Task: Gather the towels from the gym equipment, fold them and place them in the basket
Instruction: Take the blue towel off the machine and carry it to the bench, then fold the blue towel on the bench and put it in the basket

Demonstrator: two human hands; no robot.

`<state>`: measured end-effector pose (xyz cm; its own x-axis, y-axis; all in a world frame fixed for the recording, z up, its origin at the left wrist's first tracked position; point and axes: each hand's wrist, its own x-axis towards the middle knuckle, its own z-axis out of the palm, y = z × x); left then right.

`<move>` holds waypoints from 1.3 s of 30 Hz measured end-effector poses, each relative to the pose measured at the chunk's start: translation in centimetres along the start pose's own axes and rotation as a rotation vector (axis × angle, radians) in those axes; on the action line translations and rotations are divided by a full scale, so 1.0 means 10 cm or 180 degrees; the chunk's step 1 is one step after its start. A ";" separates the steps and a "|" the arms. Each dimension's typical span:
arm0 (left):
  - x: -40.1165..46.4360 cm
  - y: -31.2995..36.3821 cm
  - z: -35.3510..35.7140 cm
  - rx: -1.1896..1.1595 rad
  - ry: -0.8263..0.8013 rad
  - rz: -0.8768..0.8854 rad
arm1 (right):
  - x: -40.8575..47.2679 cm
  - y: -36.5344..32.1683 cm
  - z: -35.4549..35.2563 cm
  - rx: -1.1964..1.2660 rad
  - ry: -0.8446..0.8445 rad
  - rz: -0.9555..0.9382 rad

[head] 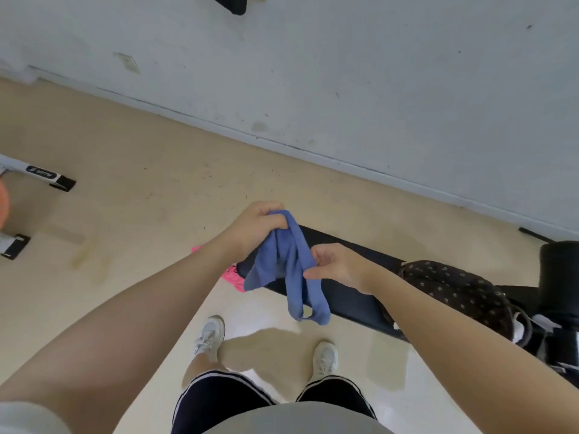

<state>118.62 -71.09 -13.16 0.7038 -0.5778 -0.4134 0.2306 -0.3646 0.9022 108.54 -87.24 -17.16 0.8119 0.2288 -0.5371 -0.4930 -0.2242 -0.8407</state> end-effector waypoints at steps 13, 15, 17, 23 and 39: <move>0.19 -1.07 -1.06 0.3240 -0.1820 -0.0687 | 0.50 0.64 1.01 -0.0305 0.1120 0.1270; 0.27 -1.21 -1.11 0.3796 -0.1824 -0.0461 | 0.59 0.65 0.94 -0.0338 0.1151 0.1268; 0.44 -1.31 -1.08 0.4013 -0.1474 -0.0073 | 0.75 0.70 0.78 -0.0587 0.1408 0.1225; 1.34 -1.92 -0.85 0.4200 -0.0111 0.0342 | 1.62 1.24 0.21 -0.1461 0.2023 0.1119; 2.29 -3.50 0.41 0.3843 -0.0124 0.1984 | 2.73 2.42 -0.35 -0.1666 0.2925 0.0025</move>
<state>123.89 -74.57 -54.71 0.4501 -0.8930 -0.0013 -0.8577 -0.4327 0.2777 119.85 -89.73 -51.94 0.8420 -0.5302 -0.0997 -0.4806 -0.6531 -0.5852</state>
